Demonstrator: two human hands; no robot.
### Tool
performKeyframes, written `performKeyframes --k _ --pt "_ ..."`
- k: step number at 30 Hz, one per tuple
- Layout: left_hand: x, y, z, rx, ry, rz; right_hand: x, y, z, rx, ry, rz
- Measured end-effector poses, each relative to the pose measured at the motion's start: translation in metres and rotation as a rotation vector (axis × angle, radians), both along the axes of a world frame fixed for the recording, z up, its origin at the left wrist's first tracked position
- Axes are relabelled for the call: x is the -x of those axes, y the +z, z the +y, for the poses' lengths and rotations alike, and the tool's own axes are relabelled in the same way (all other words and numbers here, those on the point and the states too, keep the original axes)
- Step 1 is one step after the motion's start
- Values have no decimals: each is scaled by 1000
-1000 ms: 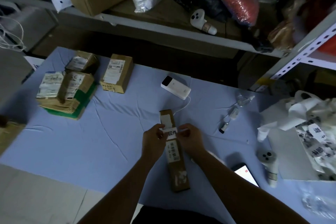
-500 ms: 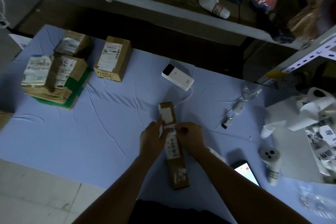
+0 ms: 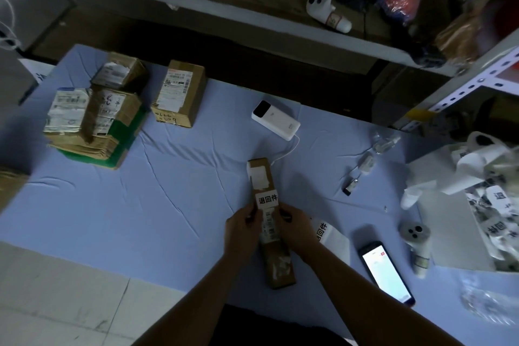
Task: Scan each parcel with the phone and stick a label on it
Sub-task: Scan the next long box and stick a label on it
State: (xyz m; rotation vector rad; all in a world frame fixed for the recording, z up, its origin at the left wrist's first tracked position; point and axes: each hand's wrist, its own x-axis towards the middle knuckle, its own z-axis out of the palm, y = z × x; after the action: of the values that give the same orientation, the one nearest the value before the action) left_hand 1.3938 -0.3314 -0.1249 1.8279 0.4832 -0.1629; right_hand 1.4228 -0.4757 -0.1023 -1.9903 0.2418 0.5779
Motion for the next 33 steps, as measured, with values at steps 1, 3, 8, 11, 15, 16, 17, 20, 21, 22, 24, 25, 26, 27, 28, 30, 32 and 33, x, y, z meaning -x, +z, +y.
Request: performKeyframes --k 1,3,8,11,15,16,17,20,21,22,24,25,26,27,28,30,32,33 --pt "4 -2 1 23 -11 16 4 2 1 -15 -4 4" --pt "12 -4 4 61 -16 32 15 7 6 -37 -23 23" --pt "35 -1 23 102 -11 70 44 14 28 -94 -107 20" --pt "56 15 38 116 60 47 64 19 48 -137 -92 -47" --pt "100 48 65 46 138 -22 88 35 77 -233 84 -101" --pt "111 55 70 18 158 -27 93 38 85 -256 115 -105" --pt "127 64 77 -12 185 -42 102 43 95 -278 144 -114" --pt "170 88 99 -62 238 -73 135 55 127 -397 188 -96" --pt "180 95 107 -57 260 -71 145 59 136 -398 220 -113" --pt "192 102 119 -50 288 -79 155 65 147 -399 264 -137" --pt "215 112 145 -33 347 -119 174 75 174 -424 326 -164" --pt "223 117 156 -38 368 -135 180 77 186 -422 343 -175" --pt "232 122 168 -39 394 -147 186 79 200 -413 358 -185" --pt "246 127 185 -36 437 -158 196 83 220 -396 388 -188" --pt "259 130 201 -40 473 -168 206 86 239 -380 415 -182" --pt "283 132 237 -65 528 -189 224 90 281 -365 468 -154" --pt "304 134 278 -77 583 -214 240 95 325 -384 512 -155" --pt "315 134 300 -73 608 -226 249 96 349 -403 539 -164"
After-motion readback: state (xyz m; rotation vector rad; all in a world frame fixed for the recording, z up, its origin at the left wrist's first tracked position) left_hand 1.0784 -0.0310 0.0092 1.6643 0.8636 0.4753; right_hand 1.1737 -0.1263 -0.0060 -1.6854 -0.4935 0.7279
